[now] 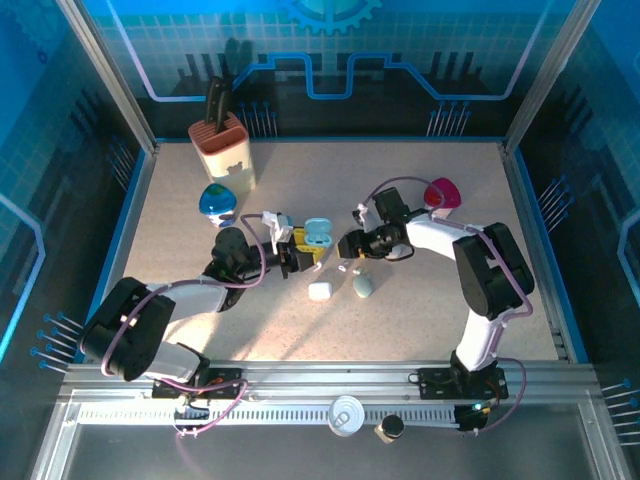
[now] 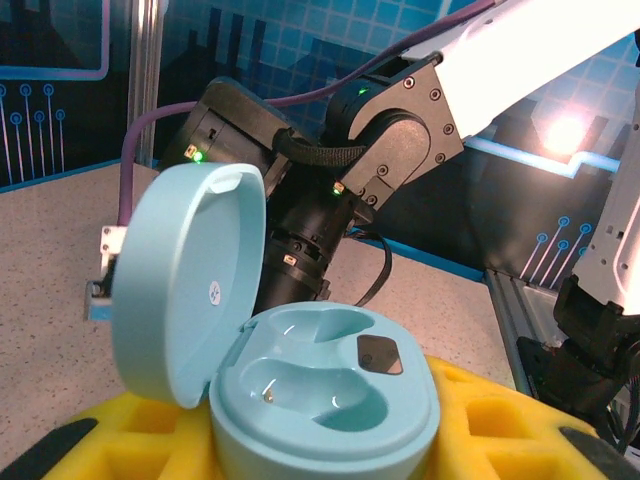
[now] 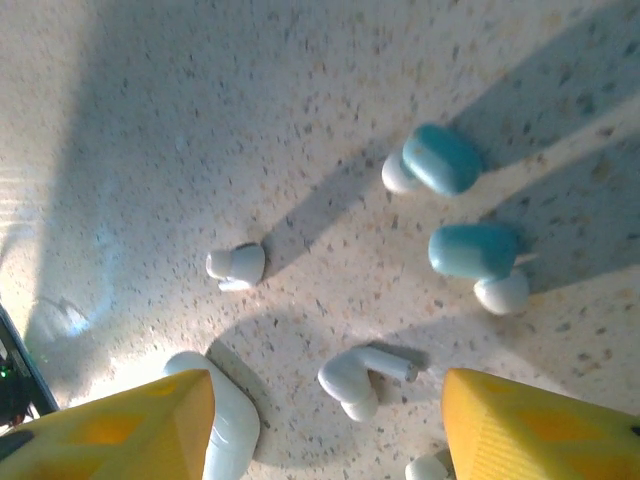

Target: Insert the wireless bluetooth earbuds into the charging case

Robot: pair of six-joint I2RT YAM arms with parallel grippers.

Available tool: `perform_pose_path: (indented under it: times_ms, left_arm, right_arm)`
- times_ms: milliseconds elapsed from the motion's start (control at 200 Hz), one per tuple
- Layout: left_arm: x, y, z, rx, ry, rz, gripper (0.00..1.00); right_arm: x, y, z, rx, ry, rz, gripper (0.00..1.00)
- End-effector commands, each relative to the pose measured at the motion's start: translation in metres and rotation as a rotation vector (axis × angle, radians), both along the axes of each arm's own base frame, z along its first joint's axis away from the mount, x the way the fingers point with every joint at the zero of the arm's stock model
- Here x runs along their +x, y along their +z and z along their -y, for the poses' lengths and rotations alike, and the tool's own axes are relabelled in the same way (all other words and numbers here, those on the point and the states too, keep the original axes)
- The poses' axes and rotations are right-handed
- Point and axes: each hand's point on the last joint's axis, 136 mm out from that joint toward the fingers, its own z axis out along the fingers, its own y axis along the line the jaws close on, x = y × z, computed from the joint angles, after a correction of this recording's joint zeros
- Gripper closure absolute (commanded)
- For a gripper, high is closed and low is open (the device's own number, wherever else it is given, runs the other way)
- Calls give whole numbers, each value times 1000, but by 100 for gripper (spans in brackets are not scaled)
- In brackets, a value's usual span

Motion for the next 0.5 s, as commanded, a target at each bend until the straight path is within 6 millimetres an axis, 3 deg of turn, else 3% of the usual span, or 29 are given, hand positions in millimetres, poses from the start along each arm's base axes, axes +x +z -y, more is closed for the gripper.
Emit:
perform_pose_path:
  times_ms: [0,185,495]
  left_arm:
    - [3,19,0,-27,-9,63,70]
    - [0,18,-2,-19,-2,56,70]
    - [-2,17,-3,1,5,57,70]
  right_arm:
    - [22,1,8,-28,-40,34,39]
    - [33,-20,-2,-64,-16,-20,39]
    - [-3,-18,-11,-48,11,-50,39]
